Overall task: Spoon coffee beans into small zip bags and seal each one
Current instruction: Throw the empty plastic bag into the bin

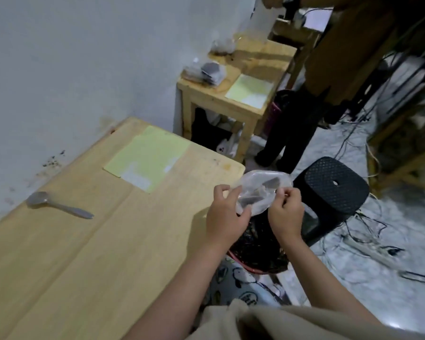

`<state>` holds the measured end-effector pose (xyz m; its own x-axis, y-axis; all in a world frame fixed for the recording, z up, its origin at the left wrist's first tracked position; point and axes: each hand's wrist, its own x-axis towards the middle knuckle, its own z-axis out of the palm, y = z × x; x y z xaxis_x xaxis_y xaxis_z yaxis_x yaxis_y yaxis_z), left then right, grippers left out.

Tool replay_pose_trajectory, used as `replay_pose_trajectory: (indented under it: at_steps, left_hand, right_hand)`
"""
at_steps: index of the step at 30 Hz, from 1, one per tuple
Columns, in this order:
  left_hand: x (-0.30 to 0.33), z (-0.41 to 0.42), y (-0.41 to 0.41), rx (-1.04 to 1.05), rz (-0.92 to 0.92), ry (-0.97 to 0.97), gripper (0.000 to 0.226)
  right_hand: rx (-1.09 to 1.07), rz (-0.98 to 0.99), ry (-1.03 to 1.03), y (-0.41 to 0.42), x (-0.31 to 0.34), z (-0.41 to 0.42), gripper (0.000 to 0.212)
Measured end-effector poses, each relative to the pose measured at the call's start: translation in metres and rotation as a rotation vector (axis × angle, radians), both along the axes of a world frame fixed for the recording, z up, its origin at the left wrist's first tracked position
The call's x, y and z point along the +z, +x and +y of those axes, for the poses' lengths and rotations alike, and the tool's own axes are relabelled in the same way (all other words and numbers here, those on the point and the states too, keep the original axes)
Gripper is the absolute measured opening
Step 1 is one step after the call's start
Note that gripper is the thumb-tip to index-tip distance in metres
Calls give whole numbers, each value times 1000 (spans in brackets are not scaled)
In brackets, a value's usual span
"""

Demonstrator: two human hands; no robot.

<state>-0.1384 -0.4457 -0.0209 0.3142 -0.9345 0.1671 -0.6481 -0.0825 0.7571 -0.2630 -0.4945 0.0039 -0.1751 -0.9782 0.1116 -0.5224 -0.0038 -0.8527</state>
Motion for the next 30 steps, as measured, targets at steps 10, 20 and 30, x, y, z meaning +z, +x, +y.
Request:
replay_pose_trajectory:
  at_steps: [10,20,30]
  left_hand:
    - [-154,-45,-114,-121,12,163,33]
    - [-235,-44,-167,-33,-81,437,39]
    - [-261,-73,-176,-244,-78,707,57]
  right_hand:
    - [-105,42,80,-95,-150,-40,30]
    - [-141,-424,715,-141,-236,-49,27]
    - [-194,-963,970,-148,-237,-87,28]
